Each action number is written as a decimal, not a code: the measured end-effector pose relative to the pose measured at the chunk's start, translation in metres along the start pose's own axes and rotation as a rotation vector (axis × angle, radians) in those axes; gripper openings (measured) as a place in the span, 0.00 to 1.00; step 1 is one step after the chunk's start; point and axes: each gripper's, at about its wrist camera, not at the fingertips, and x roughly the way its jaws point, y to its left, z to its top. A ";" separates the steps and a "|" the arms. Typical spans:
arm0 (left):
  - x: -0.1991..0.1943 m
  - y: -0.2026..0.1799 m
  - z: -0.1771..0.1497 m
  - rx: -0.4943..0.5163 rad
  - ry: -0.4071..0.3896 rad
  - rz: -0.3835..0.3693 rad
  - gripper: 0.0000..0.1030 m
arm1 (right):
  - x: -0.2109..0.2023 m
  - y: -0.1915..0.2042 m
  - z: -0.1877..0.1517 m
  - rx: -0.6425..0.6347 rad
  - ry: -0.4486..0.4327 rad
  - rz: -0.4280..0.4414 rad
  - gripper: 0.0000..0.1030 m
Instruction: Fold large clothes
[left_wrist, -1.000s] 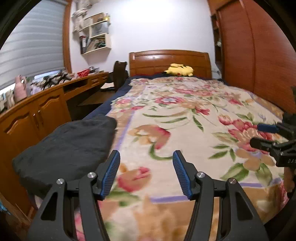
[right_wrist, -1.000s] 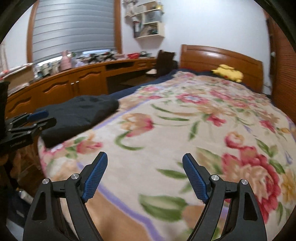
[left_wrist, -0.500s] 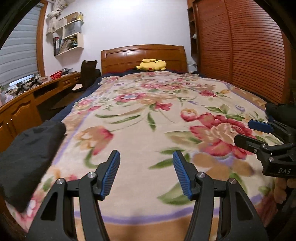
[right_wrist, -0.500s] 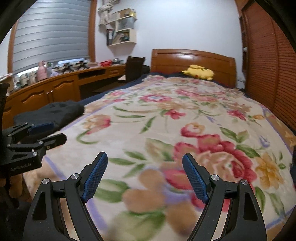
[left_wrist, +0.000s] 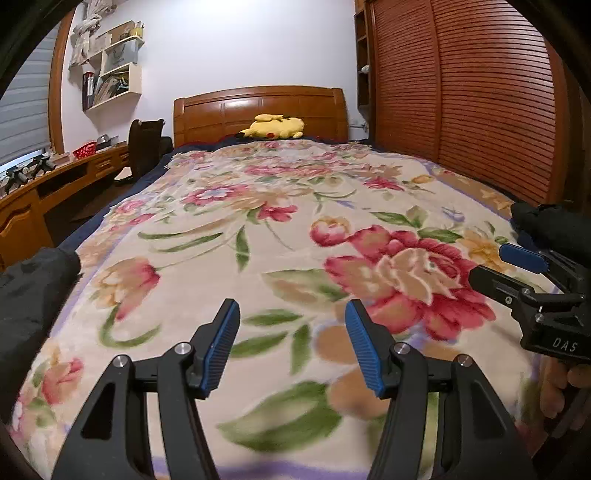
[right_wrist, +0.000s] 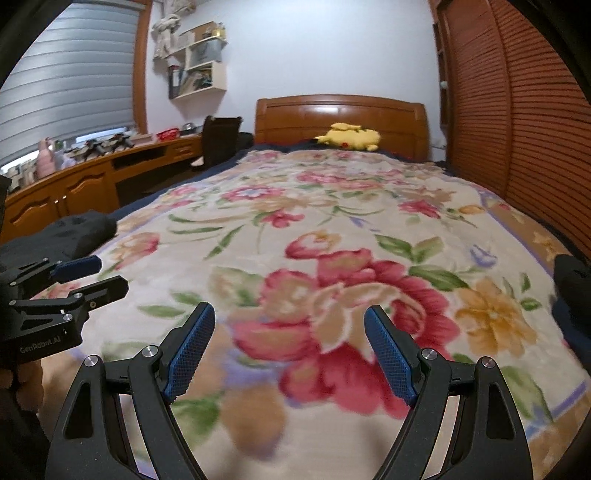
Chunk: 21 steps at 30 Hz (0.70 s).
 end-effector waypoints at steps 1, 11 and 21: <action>0.000 -0.001 0.000 0.000 -0.006 -0.005 0.57 | -0.002 -0.003 0.000 0.007 -0.007 -0.008 0.82; -0.011 -0.014 -0.002 -0.017 -0.063 -0.052 0.57 | -0.028 -0.011 -0.007 0.019 -0.080 -0.067 0.82; -0.037 -0.016 0.002 -0.021 -0.131 -0.070 0.57 | -0.049 -0.010 -0.011 0.019 -0.150 -0.137 0.82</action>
